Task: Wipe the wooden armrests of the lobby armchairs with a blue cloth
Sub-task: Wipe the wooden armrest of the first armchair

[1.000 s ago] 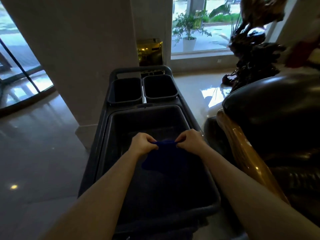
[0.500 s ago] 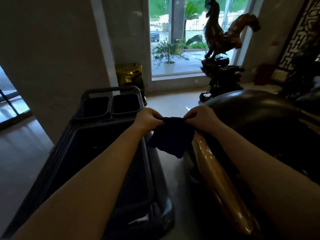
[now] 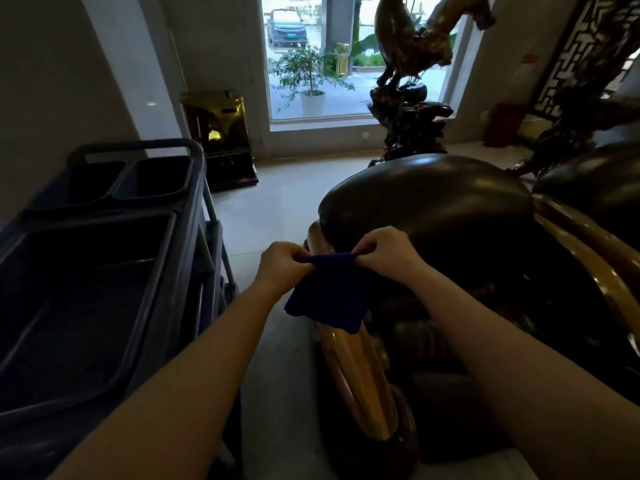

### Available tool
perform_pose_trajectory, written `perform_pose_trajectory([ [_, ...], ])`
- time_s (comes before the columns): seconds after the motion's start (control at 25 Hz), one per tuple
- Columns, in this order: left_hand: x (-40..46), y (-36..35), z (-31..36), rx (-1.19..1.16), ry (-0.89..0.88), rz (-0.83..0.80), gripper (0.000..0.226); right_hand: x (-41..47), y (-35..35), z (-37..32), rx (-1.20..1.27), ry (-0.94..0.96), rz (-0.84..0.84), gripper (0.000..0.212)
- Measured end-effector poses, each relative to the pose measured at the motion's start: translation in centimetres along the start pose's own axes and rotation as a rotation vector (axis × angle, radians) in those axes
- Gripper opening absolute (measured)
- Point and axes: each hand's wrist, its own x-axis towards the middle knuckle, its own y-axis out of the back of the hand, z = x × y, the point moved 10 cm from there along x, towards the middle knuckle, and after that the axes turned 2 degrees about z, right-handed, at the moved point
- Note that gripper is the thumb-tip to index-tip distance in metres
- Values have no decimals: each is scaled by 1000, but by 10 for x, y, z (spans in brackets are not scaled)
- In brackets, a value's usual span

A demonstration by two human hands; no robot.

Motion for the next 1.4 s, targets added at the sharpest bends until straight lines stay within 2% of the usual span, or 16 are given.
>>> perform_pose_trajectory([
  [0.16,26,-60,-36,-15,43,-22,15,18,-30,67,52,-69,-64,9],
  [0.4,99,-153,-122,13,172,-71,14,73,-117,182,91,-205,-175,11],
  [0.68,173,-231,-221,39,322,-143,14,139,-223,284,120,-219,-279,13],
  [0.88,194,-267,-271,7,380,-91,15,157,-277,338,206,-226,-295,17],
  [1.0,200,-277,-279,40,304,-28,18,159,-293,354,215,-229,-239,24],
  [1.16,181,-278,-254,325,-10,237,51,132,-290,337,-121,-89,67,47],
  [1.24,170,-307,-251,508,-145,182,57,115,-314,325,-156,-31,8,53],
  [1.32,170,-329,-268,541,-98,94,55,108,-341,330,-108,-64,-74,54],
  [1.4,177,-334,-288,544,-5,104,55,114,-354,341,-75,-101,-67,54],
])
